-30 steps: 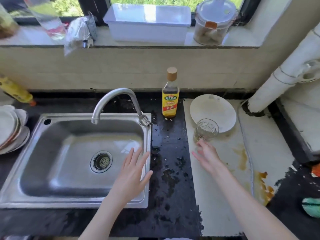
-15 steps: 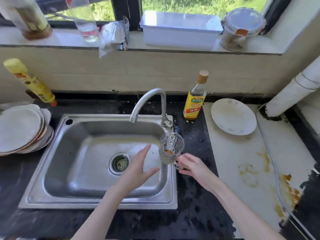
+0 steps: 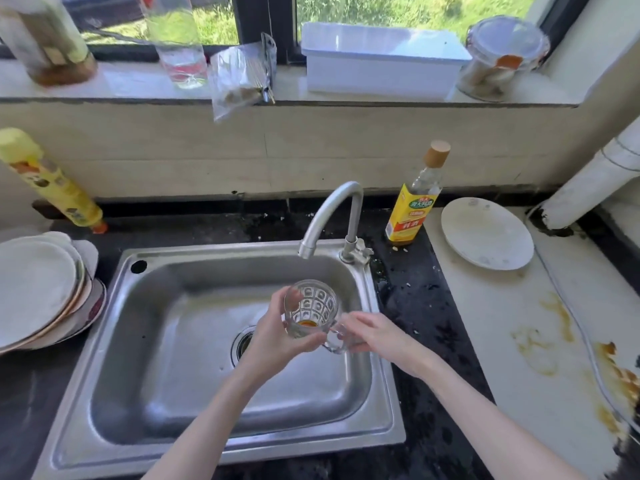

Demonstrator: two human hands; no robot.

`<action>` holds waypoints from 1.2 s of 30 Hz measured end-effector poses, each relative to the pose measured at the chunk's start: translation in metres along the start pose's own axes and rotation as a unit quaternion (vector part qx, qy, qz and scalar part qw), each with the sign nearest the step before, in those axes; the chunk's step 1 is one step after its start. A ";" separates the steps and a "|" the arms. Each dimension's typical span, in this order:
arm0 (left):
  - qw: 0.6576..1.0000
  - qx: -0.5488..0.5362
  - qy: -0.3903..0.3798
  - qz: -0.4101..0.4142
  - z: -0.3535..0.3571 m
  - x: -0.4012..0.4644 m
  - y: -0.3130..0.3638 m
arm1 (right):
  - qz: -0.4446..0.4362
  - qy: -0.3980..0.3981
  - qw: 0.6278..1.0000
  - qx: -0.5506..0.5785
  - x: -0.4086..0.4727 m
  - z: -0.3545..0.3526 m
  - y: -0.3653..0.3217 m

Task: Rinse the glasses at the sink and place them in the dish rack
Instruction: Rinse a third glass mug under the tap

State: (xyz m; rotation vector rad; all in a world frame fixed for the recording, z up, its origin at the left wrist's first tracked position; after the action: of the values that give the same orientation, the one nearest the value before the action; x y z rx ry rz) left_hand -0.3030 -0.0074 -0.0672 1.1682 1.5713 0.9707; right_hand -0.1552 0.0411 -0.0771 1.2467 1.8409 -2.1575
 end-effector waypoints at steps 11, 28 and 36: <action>0.999 0.022 0.009 -0.043 -0.008 0.026 -0.027 | -0.001 0.243 0.940 -0.238 0.047 -0.104 -0.054; 0.997 0.057 0.023 -0.043 -0.016 0.031 -0.026 | 0.036 0.203 0.776 -0.596 0.081 -0.050 -0.006; 0.997 0.054 0.033 -0.042 -0.018 0.027 -0.029 | 0.053 0.174 0.781 -0.597 0.082 -0.044 -0.006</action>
State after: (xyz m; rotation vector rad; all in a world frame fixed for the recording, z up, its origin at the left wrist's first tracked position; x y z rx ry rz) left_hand -0.3303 0.0108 -0.0953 1.1446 1.7284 0.8873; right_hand -0.1902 0.1166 -0.1193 1.2745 2.4233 -0.3320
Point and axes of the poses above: each hand's wrist, its own x-axis towards the middle knuckle, its own z-axis out of the palm, y = z × x, the point moved 9 cm from there along x, towards the middle knuckle, and after that the axes turned 9 degrees about -y, right-handed, at the moved point
